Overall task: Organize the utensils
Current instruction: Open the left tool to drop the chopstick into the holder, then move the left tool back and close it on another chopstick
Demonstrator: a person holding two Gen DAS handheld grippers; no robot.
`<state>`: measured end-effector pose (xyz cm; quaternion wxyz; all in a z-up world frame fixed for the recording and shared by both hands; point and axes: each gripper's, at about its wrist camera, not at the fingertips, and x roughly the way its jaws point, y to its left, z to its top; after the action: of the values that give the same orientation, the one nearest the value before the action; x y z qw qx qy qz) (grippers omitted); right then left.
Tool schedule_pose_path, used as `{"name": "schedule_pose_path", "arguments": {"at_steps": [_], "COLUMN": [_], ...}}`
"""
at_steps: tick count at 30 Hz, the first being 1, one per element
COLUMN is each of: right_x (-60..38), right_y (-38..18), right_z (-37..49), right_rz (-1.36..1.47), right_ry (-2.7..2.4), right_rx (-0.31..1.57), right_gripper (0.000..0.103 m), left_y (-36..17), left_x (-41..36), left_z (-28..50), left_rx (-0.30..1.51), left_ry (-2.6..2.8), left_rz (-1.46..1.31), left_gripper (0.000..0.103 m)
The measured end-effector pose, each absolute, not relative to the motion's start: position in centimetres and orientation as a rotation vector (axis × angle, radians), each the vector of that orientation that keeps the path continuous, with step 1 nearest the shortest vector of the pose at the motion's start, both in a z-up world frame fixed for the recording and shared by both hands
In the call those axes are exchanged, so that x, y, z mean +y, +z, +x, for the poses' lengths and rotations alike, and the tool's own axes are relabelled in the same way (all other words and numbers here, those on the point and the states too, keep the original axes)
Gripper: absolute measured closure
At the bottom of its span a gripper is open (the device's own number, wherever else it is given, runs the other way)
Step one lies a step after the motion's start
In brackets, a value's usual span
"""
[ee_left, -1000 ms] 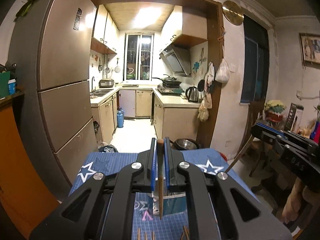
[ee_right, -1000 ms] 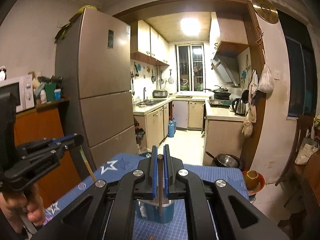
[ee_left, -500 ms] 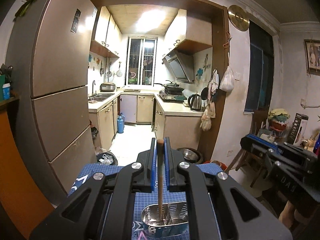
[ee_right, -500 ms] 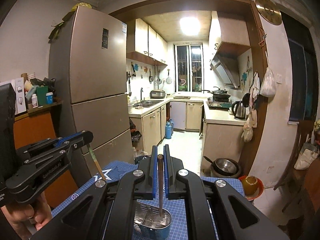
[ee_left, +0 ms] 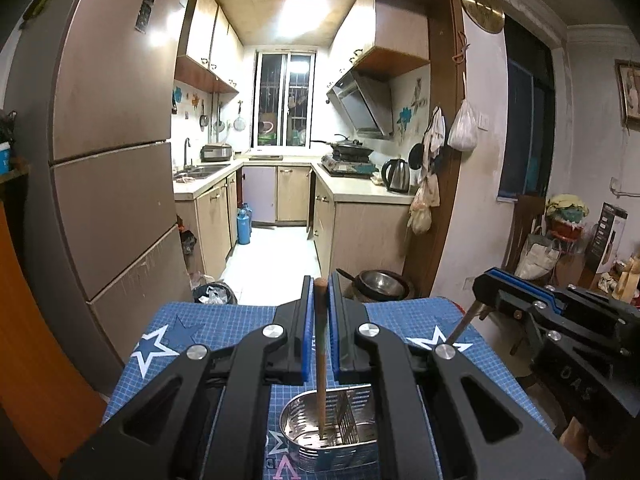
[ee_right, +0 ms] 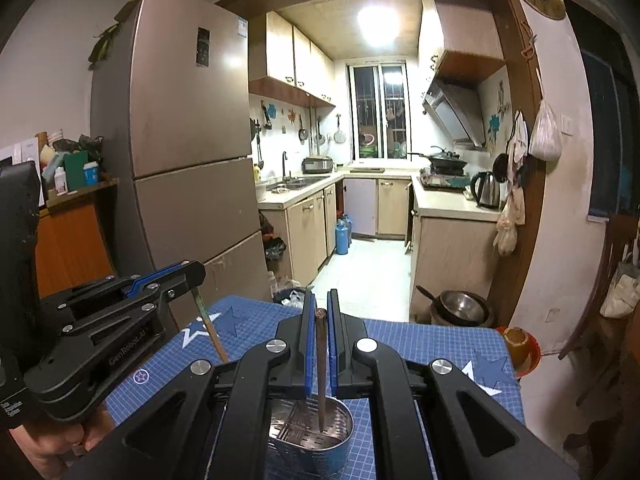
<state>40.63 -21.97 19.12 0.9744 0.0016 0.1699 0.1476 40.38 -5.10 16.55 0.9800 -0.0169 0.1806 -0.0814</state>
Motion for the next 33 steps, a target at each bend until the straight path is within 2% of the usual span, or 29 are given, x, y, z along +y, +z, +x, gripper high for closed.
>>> {"name": "schedule_pose_path", "arguments": {"at_steps": [21,23,25,26,29,31,33], "right_x": [-22.5,-22.8,-23.7,-24.1,-25.6,-26.7,-27.5], "right_y": [16.6,17.1,17.7,17.9,17.9,16.9,15.2], "right_z": [40.1,38.9,36.3,35.2,30.0,25.6,21.9], "right_rz": [0.005,0.005,-0.002,-0.005,-0.012,-0.014,-0.009], "right_ry": [0.305,0.31,0.317,0.321,0.341,0.36,0.372], "right_rx": [0.362,0.348,0.317,0.306,0.271,0.256,0.256], "right_gripper": [0.095,0.091,0.082,0.081,0.078,0.075,0.075], "left_y": [13.5,13.4,13.8,14.0,14.2,13.8,12.8], "left_x": [-4.6,-4.5,-4.1,-4.0,-3.1,-2.3,-1.0], "left_z": [40.5,39.6,37.8,36.8,32.9,29.2,25.9], "left_rx": [0.419,0.413,0.387,0.376,0.346,0.322,0.318], "left_ry": [-0.161,-0.164,-0.17,-0.168,-0.191,-0.197,-0.208], "left_rz": [-0.019,-0.016,-0.011,-0.008,0.013,0.062,0.085], "left_gripper": [0.095,0.09,0.077,0.07,0.065,0.057,0.054]}}
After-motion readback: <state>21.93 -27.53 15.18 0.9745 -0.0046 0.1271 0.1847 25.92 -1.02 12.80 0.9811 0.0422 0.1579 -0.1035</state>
